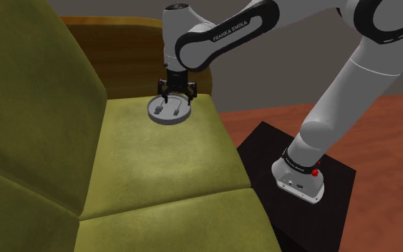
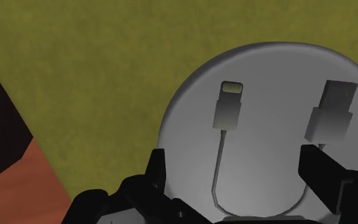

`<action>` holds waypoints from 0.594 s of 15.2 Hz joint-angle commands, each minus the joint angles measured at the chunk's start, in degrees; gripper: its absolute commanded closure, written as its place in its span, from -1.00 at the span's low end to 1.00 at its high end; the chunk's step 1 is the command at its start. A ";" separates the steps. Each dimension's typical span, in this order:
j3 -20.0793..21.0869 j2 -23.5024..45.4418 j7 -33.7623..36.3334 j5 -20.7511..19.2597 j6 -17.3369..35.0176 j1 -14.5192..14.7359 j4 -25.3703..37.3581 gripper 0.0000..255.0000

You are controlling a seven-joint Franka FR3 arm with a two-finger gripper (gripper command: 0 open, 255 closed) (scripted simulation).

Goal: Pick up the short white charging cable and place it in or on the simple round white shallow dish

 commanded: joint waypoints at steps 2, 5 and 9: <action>-0.23 -2.33 -1.08 1.37 -4.82 -0.13 2.74 -1.00; -0.24 -2.33 -1.08 1.37 -4.82 -0.12 2.73 -1.00; -0.24 -2.33 -1.08 1.37 -4.82 -0.12 2.74 -1.00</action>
